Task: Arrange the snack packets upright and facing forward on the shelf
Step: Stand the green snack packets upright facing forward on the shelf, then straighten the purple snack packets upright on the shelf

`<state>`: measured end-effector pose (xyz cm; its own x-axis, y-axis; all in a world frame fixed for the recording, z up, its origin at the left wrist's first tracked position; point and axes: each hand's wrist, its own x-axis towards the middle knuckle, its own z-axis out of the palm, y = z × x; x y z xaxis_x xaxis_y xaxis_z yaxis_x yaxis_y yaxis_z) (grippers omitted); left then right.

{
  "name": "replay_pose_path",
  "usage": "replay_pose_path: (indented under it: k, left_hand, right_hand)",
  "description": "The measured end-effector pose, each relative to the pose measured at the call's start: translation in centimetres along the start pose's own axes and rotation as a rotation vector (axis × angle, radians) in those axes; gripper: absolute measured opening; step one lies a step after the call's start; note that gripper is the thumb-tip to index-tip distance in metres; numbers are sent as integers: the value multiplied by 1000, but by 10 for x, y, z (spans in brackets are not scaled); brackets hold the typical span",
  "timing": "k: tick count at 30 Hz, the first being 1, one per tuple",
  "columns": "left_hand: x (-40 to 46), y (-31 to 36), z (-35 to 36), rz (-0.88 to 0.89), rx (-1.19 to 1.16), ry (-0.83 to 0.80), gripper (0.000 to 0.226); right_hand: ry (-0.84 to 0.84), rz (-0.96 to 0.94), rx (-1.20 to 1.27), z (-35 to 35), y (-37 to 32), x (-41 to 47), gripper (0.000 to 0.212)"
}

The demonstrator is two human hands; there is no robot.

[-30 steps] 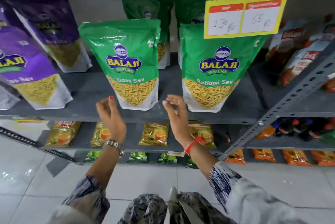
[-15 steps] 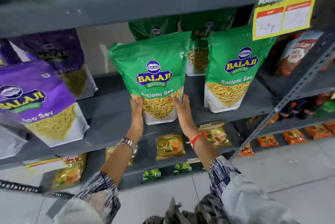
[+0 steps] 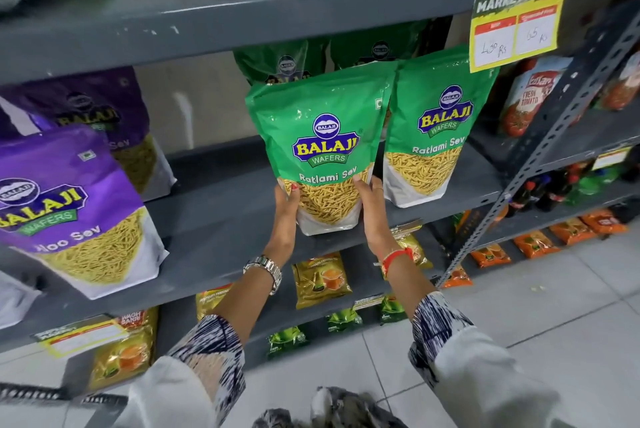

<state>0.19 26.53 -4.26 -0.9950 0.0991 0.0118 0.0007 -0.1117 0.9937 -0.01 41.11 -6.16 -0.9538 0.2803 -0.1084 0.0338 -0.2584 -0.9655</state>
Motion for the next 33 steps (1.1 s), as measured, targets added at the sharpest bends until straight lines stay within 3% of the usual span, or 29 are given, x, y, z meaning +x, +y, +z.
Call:
replay_pose_path:
  k: [4, 9, 12, 14, 23, 28, 31, 33]
  left_hand:
    - [3, -4, 6, -29, -19, 55, 47]
    - [-8, 2, 12, 2, -57, 236, 46]
    - [-27, -2, 6, 54, -5, 378, 46]
    - [-41, -10, -9, 72, 15, 468, 41]
    - [-106, 8, -146, 261, 45, 903, 13]
    - [-121, 26, -234, 298, 64, 984, 19]
    - [-114, 34, -270, 212, 6, 896, 39]
    - [-106, 35, -287, 126, -38, 795, 50]
  right_hand:
    - [-30, 20, -43, -5, -5, 1, 101]
    - [84, -21, -34, -9, -14, -25, 53]
    - [144, -98, -15, -3, 3, -64, 48]
    - [62, -94, -17, 11, 19, -92, 52]
    - [-337, -88, -121, 133, 46, -129, 31]
    - [-393, -14, -133, 214, 55, -126, 44]
    - [-406, 48, -116, 255, 52, -121, 66]
    - [-414, 68, -56, 274, 54, -121, 68]
